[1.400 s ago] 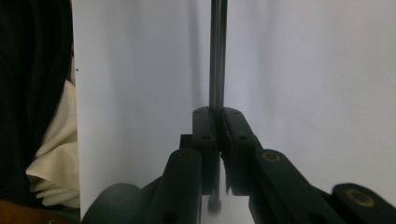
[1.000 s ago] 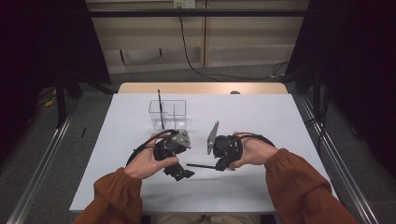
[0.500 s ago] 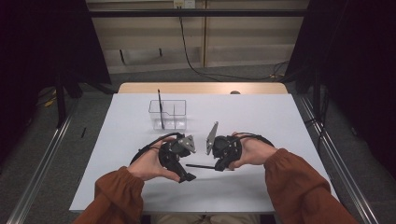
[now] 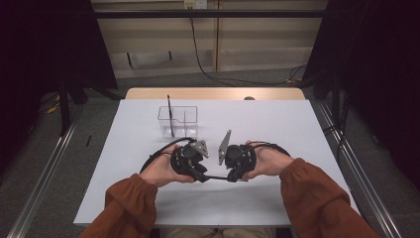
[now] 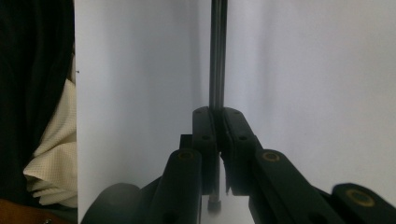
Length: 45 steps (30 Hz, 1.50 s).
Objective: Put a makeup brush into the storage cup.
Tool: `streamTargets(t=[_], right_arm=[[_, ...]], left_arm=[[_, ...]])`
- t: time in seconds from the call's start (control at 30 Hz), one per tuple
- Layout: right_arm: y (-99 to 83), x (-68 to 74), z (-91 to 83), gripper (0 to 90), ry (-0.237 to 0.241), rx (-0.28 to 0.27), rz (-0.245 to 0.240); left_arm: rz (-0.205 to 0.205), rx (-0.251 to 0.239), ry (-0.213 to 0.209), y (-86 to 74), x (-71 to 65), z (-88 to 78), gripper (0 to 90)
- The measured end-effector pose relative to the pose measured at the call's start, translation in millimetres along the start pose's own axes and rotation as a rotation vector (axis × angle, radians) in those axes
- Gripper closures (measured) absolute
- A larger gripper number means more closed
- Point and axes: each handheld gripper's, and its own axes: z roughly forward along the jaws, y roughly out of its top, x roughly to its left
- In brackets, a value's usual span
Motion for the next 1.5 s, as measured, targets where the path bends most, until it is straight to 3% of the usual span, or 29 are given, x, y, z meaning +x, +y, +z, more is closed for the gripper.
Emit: streamTargets(t=[0.27, 0.43, 0.83, 0.87, 1.0, 1.23, 1.5], right_arm=[[0.2, 0.1, 0.5, 85.0, -0.002, -0.001, -0.005], [-1.8, 0.5, -1.0, 85.0, -0.012, -0.005, -0.007], [-5.8, -1.2, 0.5, 82.5, -0.037, -0.034, -0.027], [-6.2, -0.7, 0.1, 80.9, -0.035, -0.034, -0.016], [-7.3, -2.2, -1.0, 78.9, -0.037, -0.05, -0.003], [-7.8, -3.4, 0.3, 69.7, -0.027, -0.062, 0.02], [-11.3, -4.4, -1.1, 49.0, -0.033, -0.105, 0.057]], left_arm=[[0.017, 0.011, -0.033, 2.2, 0.1, 5.4, 77.3], [0.022, -0.015, -0.03, 3.0, 0.5, 5.3, 78.3], [0.064, -0.018, -0.052, 3.1, -3.7, 5.3, 84.1], [0.063, -0.026, -0.037, 3.2, -4.2, 4.6, 84.2], [0.073, -0.024, -0.047, 3.0, -3.8, 3.4, 84.2], [0.059, -0.035, -0.044, 1.4, -2.6, 1.4, 84.2], [0.048, -0.035, -0.034, 0.0, -3.5, 1.8, 84.2]])
